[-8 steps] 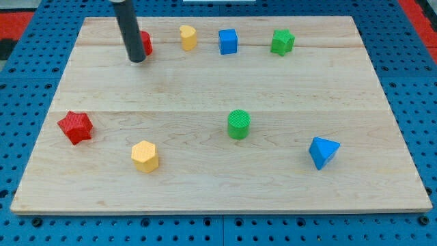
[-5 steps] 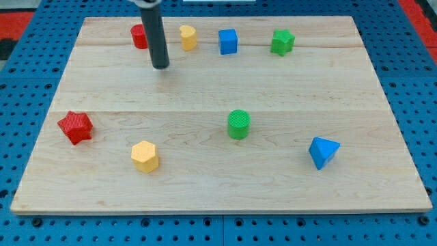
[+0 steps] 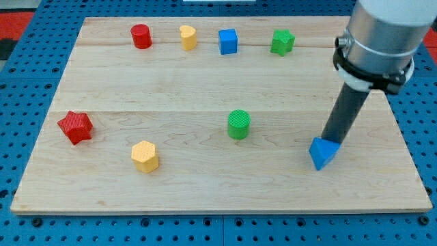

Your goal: Slide the green circle to the center

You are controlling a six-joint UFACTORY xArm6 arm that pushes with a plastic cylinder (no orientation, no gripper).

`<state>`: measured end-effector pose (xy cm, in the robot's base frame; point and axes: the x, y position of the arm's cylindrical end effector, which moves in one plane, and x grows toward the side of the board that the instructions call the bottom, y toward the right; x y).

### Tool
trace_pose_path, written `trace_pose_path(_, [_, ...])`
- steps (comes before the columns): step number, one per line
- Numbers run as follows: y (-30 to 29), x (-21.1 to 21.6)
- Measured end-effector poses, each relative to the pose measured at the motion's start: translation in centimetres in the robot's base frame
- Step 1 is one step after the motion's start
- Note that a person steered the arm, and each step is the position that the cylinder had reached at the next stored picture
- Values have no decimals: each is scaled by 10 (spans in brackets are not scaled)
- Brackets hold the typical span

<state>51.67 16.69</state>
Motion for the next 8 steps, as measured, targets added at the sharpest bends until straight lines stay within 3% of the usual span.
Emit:
trace_pose_path(4, [-134, 3])
trace_pose_path(8, [-132, -89])
